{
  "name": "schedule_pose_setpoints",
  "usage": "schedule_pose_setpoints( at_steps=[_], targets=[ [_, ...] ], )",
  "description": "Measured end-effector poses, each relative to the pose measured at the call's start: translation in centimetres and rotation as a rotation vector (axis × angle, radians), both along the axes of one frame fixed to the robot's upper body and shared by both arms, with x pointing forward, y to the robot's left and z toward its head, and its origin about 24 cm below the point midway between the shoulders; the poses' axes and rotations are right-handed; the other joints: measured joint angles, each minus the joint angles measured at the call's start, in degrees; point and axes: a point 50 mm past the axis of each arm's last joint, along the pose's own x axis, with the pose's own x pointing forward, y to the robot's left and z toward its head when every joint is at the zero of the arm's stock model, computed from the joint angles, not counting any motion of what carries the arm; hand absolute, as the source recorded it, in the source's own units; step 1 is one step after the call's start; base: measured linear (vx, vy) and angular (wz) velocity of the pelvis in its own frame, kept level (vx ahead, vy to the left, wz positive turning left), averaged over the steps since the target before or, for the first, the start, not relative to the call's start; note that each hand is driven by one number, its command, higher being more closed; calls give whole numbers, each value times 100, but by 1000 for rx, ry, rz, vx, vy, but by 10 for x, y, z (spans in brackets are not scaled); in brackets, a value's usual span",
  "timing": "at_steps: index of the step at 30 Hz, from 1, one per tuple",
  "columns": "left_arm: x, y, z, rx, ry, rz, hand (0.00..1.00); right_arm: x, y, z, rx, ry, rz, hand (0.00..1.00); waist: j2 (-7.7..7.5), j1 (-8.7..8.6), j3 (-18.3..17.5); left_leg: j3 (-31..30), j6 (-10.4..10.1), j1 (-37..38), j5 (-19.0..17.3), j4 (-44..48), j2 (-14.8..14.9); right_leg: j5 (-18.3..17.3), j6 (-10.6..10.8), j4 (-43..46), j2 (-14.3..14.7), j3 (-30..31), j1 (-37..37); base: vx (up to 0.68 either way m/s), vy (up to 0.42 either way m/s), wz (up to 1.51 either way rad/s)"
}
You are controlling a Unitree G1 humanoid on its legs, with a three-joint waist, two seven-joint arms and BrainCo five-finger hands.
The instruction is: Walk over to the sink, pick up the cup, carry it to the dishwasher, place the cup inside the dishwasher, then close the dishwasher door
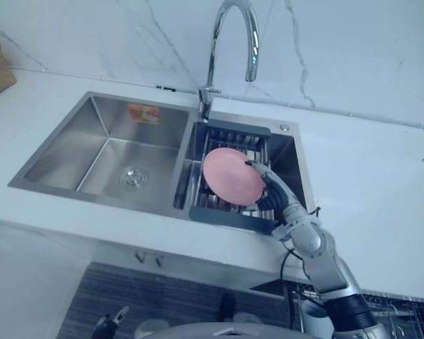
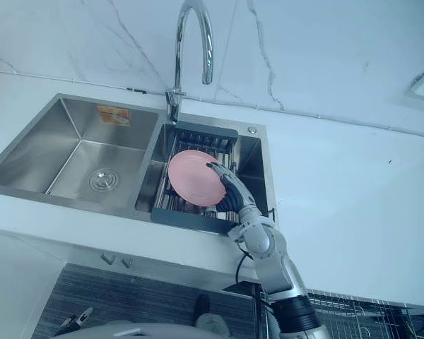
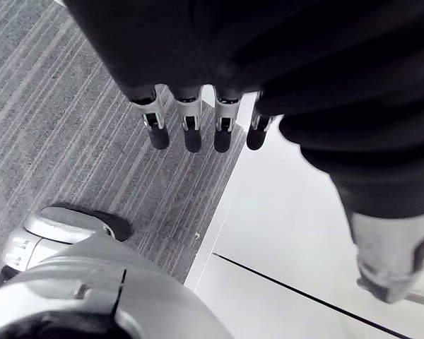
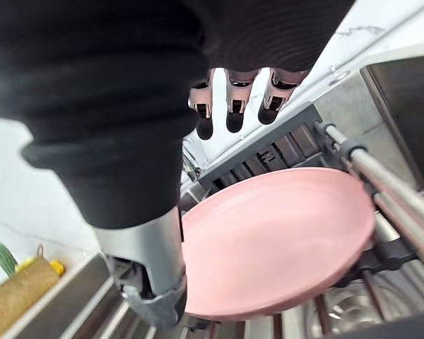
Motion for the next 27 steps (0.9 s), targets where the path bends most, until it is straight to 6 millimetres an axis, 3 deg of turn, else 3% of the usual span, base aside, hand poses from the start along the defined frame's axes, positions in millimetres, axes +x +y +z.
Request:
schedule_pose_setpoints(
  at_steps=[9,20,27],
  targets=[
    [1,-6,-1,-16,-9,11,0,-1,29,-3,5,-9,64,0,25,71,15,-56,2,-5,4,-6,-8,-16,14,0,-9,-62,39,-5,10,3],
    [1,-6,-1,-15,-12,8,0,2,26,-3,-141,-37,36,0,18,61,15,-153,-4,-66,38,-12,-7,-19,14,0,-21,-171,37,-14,12,5],
    [1,-5,-1,-15,-12,7,0,4,10,0,-296,-57,11,0,2,45,10,-138,-4,-71,38,-14,-7,-18,14,0,-16,-159,27,0,0,0]
  ],
)
